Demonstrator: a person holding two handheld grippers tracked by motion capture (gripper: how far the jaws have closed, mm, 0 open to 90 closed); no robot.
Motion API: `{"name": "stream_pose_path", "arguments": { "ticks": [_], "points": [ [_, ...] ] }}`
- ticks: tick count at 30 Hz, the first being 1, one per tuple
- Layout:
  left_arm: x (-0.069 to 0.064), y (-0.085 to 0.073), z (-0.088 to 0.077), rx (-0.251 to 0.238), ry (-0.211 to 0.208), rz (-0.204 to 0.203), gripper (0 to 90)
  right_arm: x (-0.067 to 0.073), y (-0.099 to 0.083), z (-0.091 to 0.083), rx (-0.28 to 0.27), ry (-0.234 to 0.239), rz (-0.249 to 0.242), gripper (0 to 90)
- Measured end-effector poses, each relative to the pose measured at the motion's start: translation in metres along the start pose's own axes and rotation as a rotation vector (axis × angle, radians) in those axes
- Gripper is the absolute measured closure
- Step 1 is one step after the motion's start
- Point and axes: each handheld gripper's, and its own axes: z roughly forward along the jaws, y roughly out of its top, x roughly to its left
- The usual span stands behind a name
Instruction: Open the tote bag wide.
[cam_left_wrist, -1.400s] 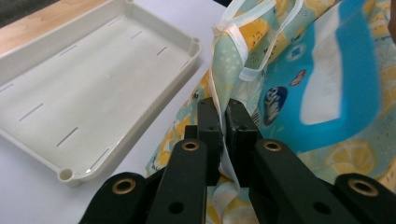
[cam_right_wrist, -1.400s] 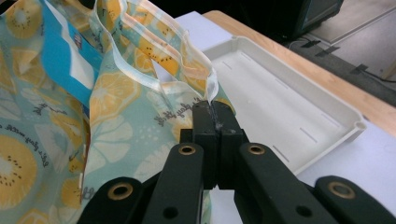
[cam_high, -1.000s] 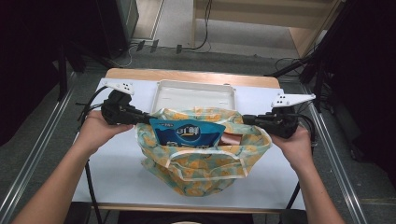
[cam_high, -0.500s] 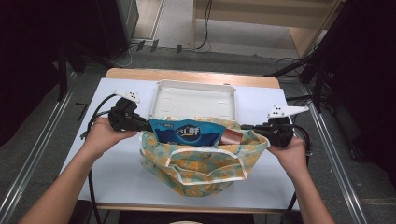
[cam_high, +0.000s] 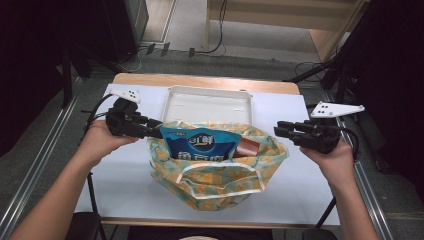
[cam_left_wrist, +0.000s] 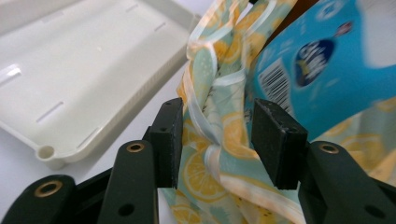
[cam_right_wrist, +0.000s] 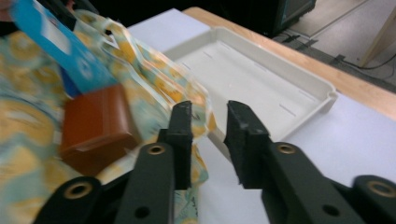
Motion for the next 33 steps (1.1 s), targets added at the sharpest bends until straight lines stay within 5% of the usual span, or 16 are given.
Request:
{"name": "stream_pose_path", "arguments": {
  "ticks": [4, 9, 12, 15, 33],
  "points": [
    [-0.011, 0.007, -0.017, -0.036, 0.014, 0.023, 54.2, 0.016, 0.018, -0.015, -0.003, 0.017, -0.021, 90.0],
    [-0.025, 0.009, -0.028, -0.057, 0.019, 0.040, 65.6, 0.038, 0.026, -0.019, 0.006, 0.065, -0.045, 90.0],
    [-0.034, 0.007, -0.027, -0.031, 0.025, 0.043, 77.7, 0.051, 0.022, -0.015, 0.032, 0.078, -0.069, 90.0],
    [-0.038, 0.006, -0.021, -0.006, 0.010, 0.046, 79.9, 0.060, 0.016, -0.008, 0.055, 0.083, -0.087, 90.0],
    [-0.037, -0.024, 0.010, 0.050, -0.044, 0.013, 79.3, 0.055, -0.020, 0.003, 0.092, 0.107, -0.007, 90.0]
  ]
}}
